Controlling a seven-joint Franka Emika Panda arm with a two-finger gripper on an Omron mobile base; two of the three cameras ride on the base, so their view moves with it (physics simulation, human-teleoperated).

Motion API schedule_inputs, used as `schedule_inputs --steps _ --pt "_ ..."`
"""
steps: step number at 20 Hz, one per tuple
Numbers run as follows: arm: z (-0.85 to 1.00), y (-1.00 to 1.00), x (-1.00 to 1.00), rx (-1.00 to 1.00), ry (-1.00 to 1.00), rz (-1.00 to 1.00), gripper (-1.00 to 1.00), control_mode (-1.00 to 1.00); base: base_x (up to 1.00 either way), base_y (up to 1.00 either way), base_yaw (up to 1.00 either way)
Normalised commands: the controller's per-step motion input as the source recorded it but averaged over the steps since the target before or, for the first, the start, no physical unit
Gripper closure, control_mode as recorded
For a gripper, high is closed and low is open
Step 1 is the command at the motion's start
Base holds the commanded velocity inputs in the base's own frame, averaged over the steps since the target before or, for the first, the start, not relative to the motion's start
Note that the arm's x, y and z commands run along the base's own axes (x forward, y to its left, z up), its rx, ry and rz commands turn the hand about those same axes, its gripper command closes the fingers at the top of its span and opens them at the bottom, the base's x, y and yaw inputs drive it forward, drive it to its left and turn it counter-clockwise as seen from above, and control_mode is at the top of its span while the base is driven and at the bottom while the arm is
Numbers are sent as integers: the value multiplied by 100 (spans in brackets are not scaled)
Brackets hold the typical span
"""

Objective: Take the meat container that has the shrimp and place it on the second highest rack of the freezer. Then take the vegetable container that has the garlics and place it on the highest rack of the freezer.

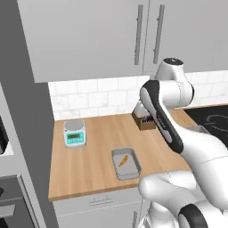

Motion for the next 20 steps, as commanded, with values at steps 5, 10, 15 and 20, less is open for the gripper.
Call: schedule_inputs --steps 5,10,15,20 --pt "-100 60 -7 -22 18 62 -100 -100 0 0 0" --pt "-93 76 1 -34 45 48 -100 -100 0 0 0" --pt "-83 93 15 -44 43 23 -100 -100 0 0 0" --pt "-72 39 37 -20 29 4 -100 -100 0 0 0"
